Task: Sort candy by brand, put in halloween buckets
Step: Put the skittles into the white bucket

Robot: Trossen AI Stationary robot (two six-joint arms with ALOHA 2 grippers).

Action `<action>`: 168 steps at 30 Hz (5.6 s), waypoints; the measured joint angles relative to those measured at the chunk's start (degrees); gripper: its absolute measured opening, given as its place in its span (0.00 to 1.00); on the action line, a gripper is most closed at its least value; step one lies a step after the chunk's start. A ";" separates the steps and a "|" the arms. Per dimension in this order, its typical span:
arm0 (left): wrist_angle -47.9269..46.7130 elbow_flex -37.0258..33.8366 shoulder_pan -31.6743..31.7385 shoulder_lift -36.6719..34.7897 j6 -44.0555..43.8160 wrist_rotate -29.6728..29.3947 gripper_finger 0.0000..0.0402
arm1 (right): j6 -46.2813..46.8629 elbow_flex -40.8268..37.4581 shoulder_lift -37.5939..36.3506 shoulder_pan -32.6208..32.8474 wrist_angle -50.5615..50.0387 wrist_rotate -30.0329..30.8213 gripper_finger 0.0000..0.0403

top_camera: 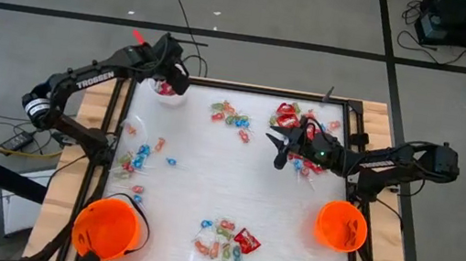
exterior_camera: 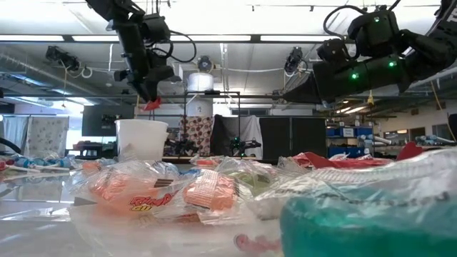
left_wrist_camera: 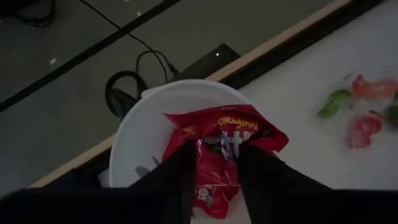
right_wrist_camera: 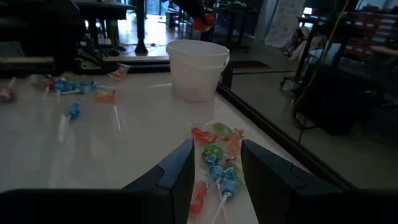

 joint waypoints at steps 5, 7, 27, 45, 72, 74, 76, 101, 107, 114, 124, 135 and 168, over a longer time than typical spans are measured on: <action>-0.71 -0.11 -0.06 0.00 0.28 -0.46 0.35 | 4.51 0.00 0.00 0.00 -0.99 -0.21 0.36; -1.28 -0.11 -0.06 0.00 1.41 -0.54 0.35 | 4.36 0.00 0.00 -0.03 -3.23 0.03 0.36; -5.24 -0.15 0.22 1.11 4.67 -6.09 0.61 | 9.13 0.00 0.00 4.70 -10.34 0.81 0.36; -2.55 -0.64 -1.76 1.82 8.22 -13.22 0.69 | 8.59 0.00 0.00 5.27 -9.42 2.35 0.36; -1.18 -1.22 -0.23 0.81 3.16 -5.31 0.62 | 7.95 0.00 0.00 5.77 -9.06 0.28 0.36; -0.94 -1.22 -0.52 0.62 2.66 -4.45 0.61 | 7.90 0.00 0.00 5.77 -9.05 0.16 0.36; 0.63 -1.22 -1.94 0.27 3.00 -1.29 0.61 | 7.68 0.00 0.00 5.75 -9.07 0.43 0.36; 26.69 -12.15 -18.00 0.96 7.51 7.00 0.60 | 13.69 30.46 12.06 -19.85 -65.84 0.82 0.36; 31.67 -16.54 -18.00 0.96 5.94 7.75 0.60 | 10.28 37.69 19.90 -24.58 -67.07 -1.94 0.36; 33.95 -19.12 -18.00 0.96 5.81 7.84 0.60 | 5.94 46.69 28.84 -28.43 -76.32 -2.13 0.36; 37.27 -19.87 -18.00 0.96 5.86 8.22 0.60 | 0.52 50.58 31.77 -31.58 -79.82 -8.61 0.13; 42.98 -19.87 -20.59 1.21 7.86 11.29 0.60 | -2.25 50.56 25.57 -28.87 -78.93 -24.09 0.01; 66.38 -19.82 -34.03 10.29 37.26 11.24 0.20 | -3.16 50.56 15.30 -7.21 -70.71 -36.79 0.01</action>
